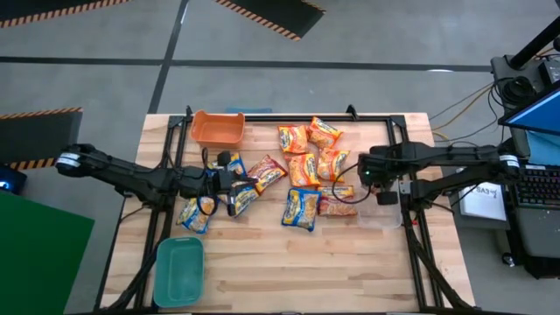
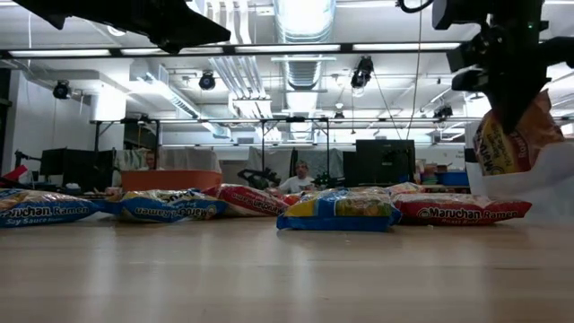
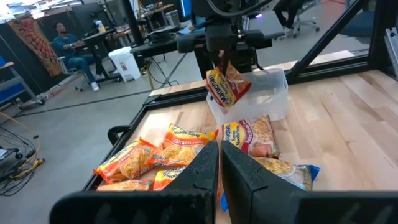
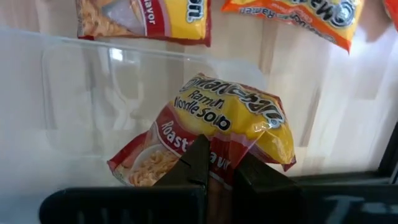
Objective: Sort Maruchan noodles
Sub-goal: Put the red noodle pack into the transparent bin
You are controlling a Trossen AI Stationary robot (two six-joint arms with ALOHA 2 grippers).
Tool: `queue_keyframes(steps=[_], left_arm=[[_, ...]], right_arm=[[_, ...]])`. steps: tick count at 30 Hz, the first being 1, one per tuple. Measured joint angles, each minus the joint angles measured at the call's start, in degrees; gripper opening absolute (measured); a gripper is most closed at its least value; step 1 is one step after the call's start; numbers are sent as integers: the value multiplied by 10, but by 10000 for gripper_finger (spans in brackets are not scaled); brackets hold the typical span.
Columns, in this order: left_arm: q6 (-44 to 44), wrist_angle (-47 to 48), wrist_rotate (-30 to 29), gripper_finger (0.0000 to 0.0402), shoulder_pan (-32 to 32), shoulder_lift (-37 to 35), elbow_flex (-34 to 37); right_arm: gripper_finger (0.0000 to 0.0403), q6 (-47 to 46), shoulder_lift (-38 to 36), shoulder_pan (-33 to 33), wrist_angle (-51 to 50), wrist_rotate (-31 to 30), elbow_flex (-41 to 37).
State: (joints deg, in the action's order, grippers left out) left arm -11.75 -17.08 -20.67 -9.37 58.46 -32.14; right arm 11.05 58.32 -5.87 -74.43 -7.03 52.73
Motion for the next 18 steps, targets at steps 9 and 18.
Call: queue_keyframes(steps=[9, 18], left_arm=[[0, 0, 0, 0, 1, 2, 0], [2, 0, 0, 0, 1, 3, 0]], right_arm=[[14, 19, 25, 0, 5, -7, -3], [86, -10, 63, 0, 6, -36, -4]])
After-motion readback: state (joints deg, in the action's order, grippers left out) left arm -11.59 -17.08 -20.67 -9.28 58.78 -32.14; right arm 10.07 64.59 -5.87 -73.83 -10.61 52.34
